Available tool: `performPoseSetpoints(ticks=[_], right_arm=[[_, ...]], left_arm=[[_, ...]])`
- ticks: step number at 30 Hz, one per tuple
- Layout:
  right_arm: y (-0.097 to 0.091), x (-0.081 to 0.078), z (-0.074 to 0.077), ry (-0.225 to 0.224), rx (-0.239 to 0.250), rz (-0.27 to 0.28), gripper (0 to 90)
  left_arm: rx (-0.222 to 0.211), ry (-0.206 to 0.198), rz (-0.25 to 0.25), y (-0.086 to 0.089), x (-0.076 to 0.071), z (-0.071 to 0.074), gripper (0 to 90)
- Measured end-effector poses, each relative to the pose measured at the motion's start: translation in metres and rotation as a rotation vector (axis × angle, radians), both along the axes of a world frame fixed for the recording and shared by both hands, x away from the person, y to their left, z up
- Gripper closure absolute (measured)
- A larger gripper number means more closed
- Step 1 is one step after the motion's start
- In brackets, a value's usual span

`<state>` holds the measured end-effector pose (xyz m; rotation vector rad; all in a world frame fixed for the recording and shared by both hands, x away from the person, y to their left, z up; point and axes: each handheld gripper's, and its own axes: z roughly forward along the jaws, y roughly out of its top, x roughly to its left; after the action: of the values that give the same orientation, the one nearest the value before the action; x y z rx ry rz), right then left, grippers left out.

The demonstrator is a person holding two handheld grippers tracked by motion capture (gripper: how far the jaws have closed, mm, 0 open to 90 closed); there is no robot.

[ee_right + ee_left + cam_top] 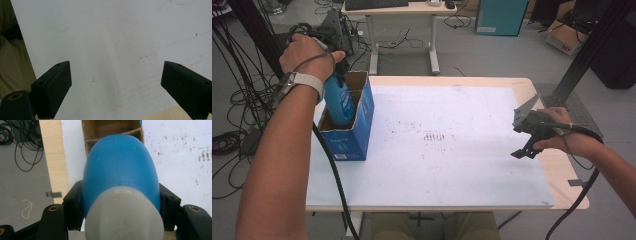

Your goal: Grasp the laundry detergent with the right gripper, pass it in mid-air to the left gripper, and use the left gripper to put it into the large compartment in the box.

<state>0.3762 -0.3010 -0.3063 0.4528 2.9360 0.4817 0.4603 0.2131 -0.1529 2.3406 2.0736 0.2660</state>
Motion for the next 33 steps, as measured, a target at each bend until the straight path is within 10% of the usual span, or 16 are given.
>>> performPoseSetpoints(ticks=[33], right_arm=[[0.001,-0.003,-0.006,0.015,-0.002,-0.01,9.6]], left_arm=[[0.011,0.008,-0.011,0.002,0.0,-0.084,37.5]])
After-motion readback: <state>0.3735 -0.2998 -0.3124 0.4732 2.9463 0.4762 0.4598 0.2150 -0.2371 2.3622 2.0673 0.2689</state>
